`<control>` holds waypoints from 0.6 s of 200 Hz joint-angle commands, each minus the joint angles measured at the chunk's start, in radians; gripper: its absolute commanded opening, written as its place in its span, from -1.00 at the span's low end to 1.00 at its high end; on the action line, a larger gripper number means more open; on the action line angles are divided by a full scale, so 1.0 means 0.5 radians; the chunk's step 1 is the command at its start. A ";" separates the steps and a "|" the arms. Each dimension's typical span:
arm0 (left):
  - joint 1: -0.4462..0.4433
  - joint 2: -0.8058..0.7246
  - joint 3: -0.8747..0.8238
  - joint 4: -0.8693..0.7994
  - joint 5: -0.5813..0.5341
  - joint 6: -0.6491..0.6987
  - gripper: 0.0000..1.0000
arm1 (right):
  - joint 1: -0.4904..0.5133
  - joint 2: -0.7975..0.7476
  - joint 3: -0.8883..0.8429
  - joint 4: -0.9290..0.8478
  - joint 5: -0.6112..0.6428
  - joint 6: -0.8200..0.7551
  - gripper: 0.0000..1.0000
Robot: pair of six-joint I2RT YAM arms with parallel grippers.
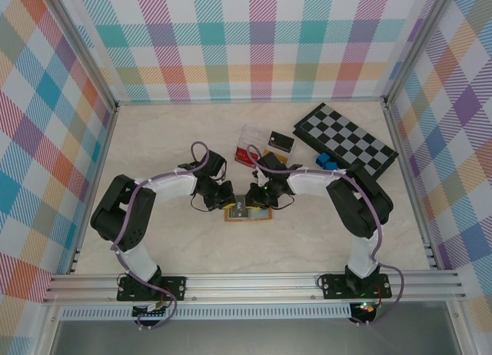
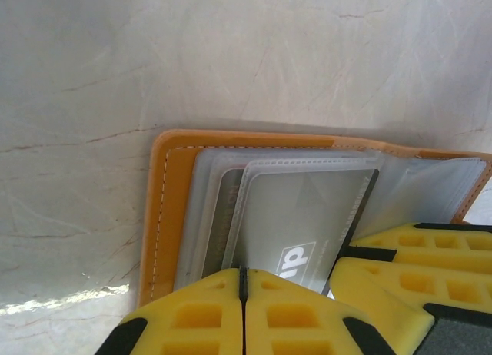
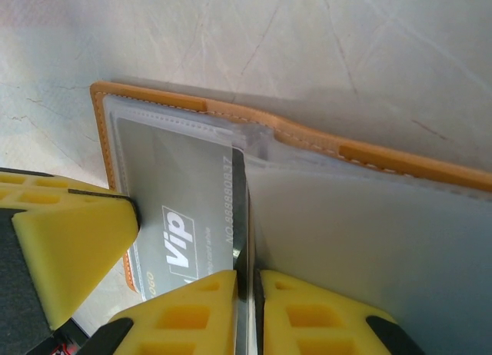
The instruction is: Take the credit cards out of the card holder
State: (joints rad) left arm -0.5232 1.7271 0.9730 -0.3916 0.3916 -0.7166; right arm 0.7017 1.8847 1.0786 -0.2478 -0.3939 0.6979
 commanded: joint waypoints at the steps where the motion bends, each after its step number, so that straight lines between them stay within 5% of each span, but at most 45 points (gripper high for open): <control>1: -0.018 0.074 -0.002 -0.100 -0.082 0.021 -0.89 | -0.002 0.043 -0.010 -0.020 -0.051 -0.049 -0.68; 120: -0.018 0.066 -0.125 -0.004 -0.053 -0.006 -0.89 | -0.020 0.066 -0.034 0.080 -0.199 -0.040 -0.84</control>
State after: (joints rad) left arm -0.5232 1.7279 0.9607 -0.3706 0.3954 -0.7170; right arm 0.6827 1.9018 1.0786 -0.2420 -0.4503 0.6910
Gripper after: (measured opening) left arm 0.057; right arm 0.094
